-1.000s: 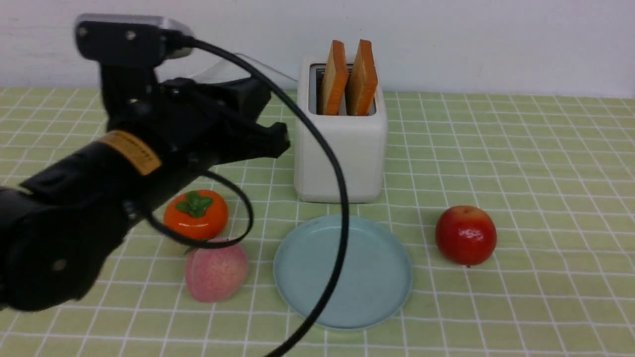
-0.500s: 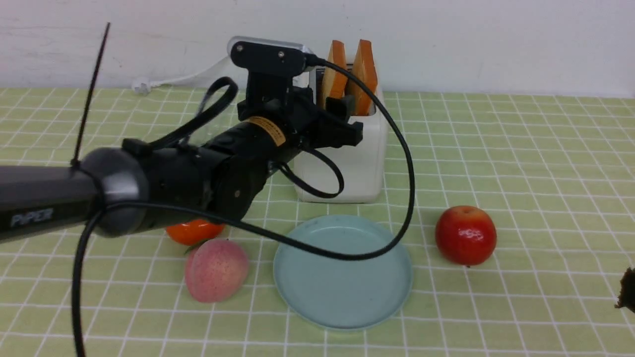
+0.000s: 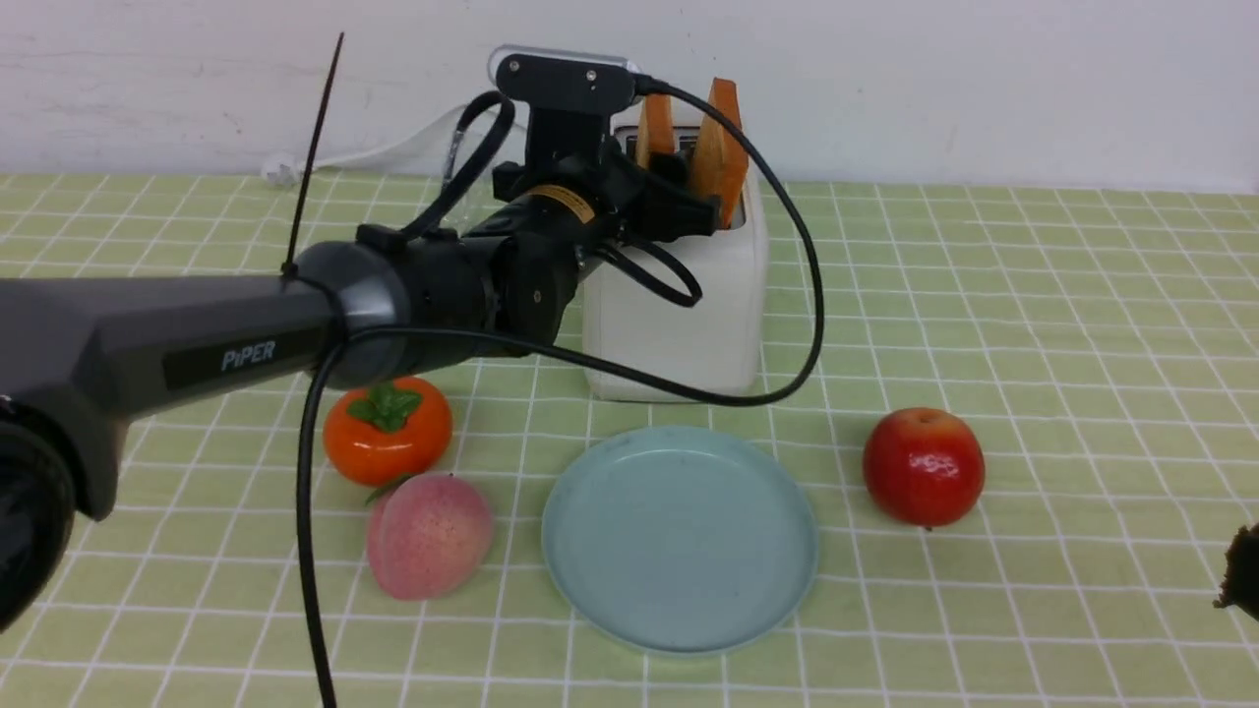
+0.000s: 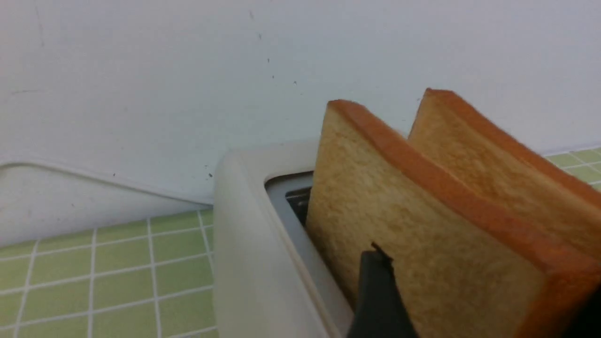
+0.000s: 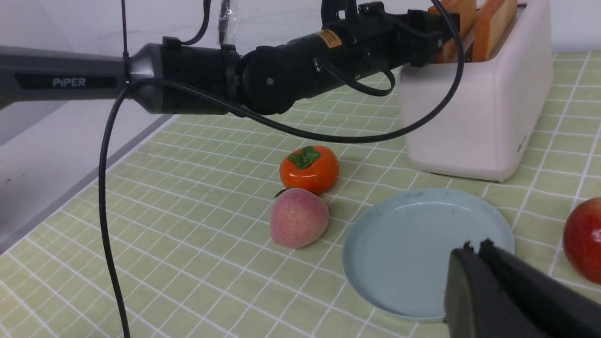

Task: Take toasted bread from bread machine on green coffee tablecloth place on plate.
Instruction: 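Reach for a toast slice standing in the toaster with the left gripper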

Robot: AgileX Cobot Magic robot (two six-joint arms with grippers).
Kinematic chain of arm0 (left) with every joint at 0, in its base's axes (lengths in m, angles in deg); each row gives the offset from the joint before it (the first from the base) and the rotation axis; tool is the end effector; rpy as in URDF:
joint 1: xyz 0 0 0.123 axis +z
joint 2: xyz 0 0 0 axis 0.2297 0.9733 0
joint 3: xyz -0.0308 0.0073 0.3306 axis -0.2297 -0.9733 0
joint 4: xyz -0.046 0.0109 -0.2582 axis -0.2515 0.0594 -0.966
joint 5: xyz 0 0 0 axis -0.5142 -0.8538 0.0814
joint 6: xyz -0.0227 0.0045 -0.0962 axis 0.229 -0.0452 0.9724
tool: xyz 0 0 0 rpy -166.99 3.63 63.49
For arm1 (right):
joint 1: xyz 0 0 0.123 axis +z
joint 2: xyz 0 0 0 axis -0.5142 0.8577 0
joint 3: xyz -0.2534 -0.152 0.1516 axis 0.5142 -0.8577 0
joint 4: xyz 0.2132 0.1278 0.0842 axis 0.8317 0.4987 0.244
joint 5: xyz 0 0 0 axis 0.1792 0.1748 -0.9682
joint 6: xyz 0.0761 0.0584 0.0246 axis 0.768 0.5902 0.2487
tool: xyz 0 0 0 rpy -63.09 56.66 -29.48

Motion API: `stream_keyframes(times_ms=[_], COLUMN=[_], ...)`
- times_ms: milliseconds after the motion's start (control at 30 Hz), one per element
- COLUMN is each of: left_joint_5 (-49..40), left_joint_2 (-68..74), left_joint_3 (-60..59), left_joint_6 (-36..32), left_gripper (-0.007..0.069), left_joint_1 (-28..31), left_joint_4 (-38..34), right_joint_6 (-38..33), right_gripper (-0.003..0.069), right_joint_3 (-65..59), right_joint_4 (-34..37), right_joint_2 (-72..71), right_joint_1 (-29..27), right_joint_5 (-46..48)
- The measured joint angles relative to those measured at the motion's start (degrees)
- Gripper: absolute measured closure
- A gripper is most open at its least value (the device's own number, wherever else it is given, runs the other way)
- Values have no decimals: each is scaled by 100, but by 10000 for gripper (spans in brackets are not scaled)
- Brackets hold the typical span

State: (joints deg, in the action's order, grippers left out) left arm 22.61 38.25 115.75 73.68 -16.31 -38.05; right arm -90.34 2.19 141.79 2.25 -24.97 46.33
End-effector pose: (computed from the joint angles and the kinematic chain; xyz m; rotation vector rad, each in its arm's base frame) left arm 0.4584 -0.2445 0.2923 0.2293 1.6465 -0.3640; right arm 0.0361 0.0562 0.3532 -0.2644 1.7841 0.7560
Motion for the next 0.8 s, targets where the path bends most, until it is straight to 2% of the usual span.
stream_keyframes(times_ms=[267,367,400,500,800], left_joint_5=[198,210,209,209,-4], left_joint_2=[168,172,172,172,-348], left_joint_3=[109,109,110,110,110], left_joint_6=[-43,-43,-43,-63,-88], left_gripper=[293,368,434,523,522], left_joint_1=[0,0,0,0,0], left_joint_4=[-14,-14,-14,-14,-20], right_joint_6=[-4,-4,-4,-4,-4], right_gripper=[638,638,636,632,626], right_joint_3=[0,0,0,0,0], right_joint_4=[47,59,60,67,235], right_joint_2=[5,5,5,5,5], right_joint_1=[0,0,0,0,0], right_joint_5=[5,8,8,25,42])
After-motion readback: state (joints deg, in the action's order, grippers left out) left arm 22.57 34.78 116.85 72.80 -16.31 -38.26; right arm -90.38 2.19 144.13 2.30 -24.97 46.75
